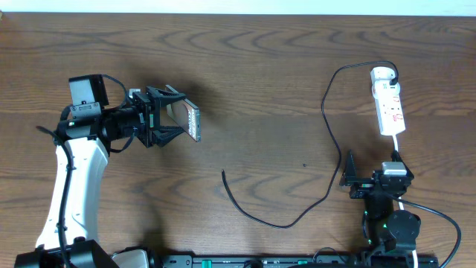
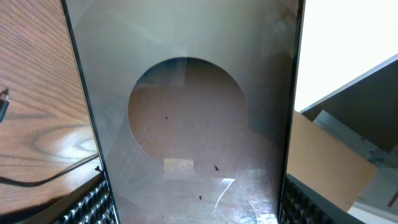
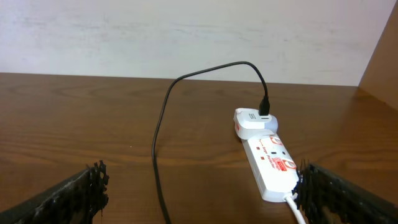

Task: Plug charger to phone and switch on socket
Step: 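Lift the phone with the left gripper and turn it upright, then swing the right arm toward the phone held by the left gripper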

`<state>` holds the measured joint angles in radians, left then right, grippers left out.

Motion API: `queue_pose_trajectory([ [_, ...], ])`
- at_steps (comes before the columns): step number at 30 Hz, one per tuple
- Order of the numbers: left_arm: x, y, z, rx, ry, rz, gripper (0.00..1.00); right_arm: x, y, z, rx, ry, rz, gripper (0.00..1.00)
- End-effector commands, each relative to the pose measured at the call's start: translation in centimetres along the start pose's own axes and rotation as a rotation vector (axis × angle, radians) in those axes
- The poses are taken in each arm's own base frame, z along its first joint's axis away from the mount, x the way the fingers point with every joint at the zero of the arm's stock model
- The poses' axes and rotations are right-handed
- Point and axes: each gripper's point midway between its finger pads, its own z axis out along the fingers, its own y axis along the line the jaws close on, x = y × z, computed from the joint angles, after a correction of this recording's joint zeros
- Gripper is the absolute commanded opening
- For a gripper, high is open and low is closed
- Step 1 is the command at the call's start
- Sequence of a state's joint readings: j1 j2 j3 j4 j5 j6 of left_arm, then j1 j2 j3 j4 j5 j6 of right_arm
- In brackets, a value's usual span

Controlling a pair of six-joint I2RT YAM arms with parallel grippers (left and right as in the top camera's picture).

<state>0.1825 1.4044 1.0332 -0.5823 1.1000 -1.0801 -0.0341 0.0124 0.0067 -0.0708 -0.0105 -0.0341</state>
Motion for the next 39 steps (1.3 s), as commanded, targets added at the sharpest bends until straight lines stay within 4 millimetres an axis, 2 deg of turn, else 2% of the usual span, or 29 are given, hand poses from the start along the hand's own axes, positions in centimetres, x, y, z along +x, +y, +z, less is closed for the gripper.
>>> queue_pose_trajectory([
  [1, 1.7, -2.0, -0.8, 0.058, 0.062, 0.024, 0.07, 0.1, -0.1, 0.0, 0.004, 0.002, -0.008, 0.99],
  [14, 1.6, -1.9, -0.7, 0.054, 0.053, 0.025, 0.07, 0.1, -0.1, 0.0, 0.004, 0.002, -0.008, 0.99],
  [23, -2.0, 0.0, -0.8, -0.039, -0.148, 0.036, 0.07, 0.1, -0.1, 0.0, 0.004, 0.002, -0.008, 0.99],
  [26, -3.1, 1.0, -1.0, -0.086, -0.216, 0.015, 0.07, -0.7, -0.1, 0.0, 0.005, -0.028, -0.008, 0.99],
  [32, -4.1, 1.9, -1.3, -0.132, -0.276, 0.006, 0.07, 0.0, -0.1, 0.0, 0.004, 0.000, -0.008, 0.99],
  [39, -5.1, 2.6, -1.3, -0.163, -0.316, -0.008, 0.07, -1.4, -0.4, -0.1, 0.021, -0.059, -0.008, 0.99],
])
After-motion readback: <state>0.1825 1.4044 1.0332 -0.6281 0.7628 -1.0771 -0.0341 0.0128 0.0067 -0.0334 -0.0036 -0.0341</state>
